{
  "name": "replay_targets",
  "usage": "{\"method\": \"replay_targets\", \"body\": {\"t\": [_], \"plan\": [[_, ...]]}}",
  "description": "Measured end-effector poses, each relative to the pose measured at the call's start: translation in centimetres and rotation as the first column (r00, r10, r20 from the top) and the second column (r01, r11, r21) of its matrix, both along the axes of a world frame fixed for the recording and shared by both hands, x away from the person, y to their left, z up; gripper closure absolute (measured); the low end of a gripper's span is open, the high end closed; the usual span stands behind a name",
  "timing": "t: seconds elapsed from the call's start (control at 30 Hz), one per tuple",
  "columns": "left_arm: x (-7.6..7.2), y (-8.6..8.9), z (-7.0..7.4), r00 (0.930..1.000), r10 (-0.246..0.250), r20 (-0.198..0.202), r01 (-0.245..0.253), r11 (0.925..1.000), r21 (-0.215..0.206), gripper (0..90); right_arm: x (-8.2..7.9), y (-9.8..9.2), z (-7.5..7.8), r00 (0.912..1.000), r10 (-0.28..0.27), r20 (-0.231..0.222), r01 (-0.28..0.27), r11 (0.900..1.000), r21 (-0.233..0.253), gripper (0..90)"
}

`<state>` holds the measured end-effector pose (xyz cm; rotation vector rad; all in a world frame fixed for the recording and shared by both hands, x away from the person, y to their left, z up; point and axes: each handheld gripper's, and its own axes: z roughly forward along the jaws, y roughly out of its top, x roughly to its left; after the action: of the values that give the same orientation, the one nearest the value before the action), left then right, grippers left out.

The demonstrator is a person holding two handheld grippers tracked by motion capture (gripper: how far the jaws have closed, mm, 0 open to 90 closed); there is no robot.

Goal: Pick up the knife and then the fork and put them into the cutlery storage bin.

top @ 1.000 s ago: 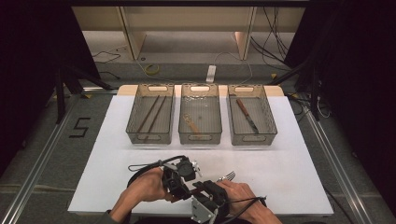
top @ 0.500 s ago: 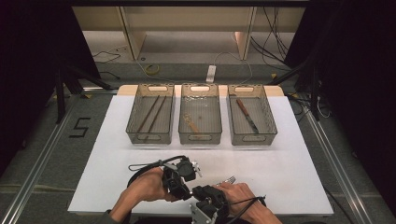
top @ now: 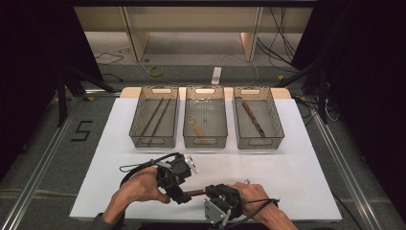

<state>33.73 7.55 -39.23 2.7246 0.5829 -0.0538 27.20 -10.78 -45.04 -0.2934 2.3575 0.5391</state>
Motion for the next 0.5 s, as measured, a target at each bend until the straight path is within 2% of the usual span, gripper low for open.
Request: {"method": "replay_targets", "body": {"t": [0.07,0.13,0.23,0.3,0.33,0.4,0.43,0.5], "plan": [[0.3,0.5,0.1,0.9995,0.028,0.015,-0.028,0.9994,-0.022,31.3,0.4,-0.4,0.2,1.0,-0.01,-0.001,0.01,1.0,0.01,78.4],[0.7,0.9,0.3,0.9986,0.051,0.013,-0.05,0.9974,-0.051,28.6,0.8,-0.9,0.4,0.9996,-0.027,-0.012,0.027,0.999,0.02,78.3],[1.1,1.5,0.7,0.9938,0.106,0.034,-0.102,0.9899,-0.099,24.6,1.4,-1.5,0.6,0.9985,-0.048,-0.025,0.048,0.998,0.035,78.4],[1.1,1.8,0.8,0.9916,0.12,0.047,-0.115,0.9872,-0.111,21.8,1.8,-1.8,0.7,0.9981,-0.049,-0.036,0.051,0.998,0.04,78.4],[1.1,1.9,0.9,0.99,0.13,0.056,-0.122,0.9852,-0.12,20.9,2.0,-2.0,0.9,0.9978,-0.063,-0.022,0.064,0.997,0.036,78.3],[1.2,2.3,1.1,0.9823,0.162,0.094,-0.146,0.9776,-0.151,20.0,2.4,-2.4,1.0,0.996,-0.078,-0.043,0.08,0.995,0.056,78.4],[1.3,2.5,1.1,0.9796,0.175,0.099,-0.158,0.974,-0.163,19.8,2.4,-2.6,1.0,0.9924,-0.104,-0.067,0.108,0.992,0.07,78.3],[1.4,3.0,1.2,0.9702,0.214,0.114,-0.187,0.9606,-0.205,19.8,2.7,-3.1,1.2,0.9903,-0.118,-0.072,0.124,0.989,0.082,78.4]]}}
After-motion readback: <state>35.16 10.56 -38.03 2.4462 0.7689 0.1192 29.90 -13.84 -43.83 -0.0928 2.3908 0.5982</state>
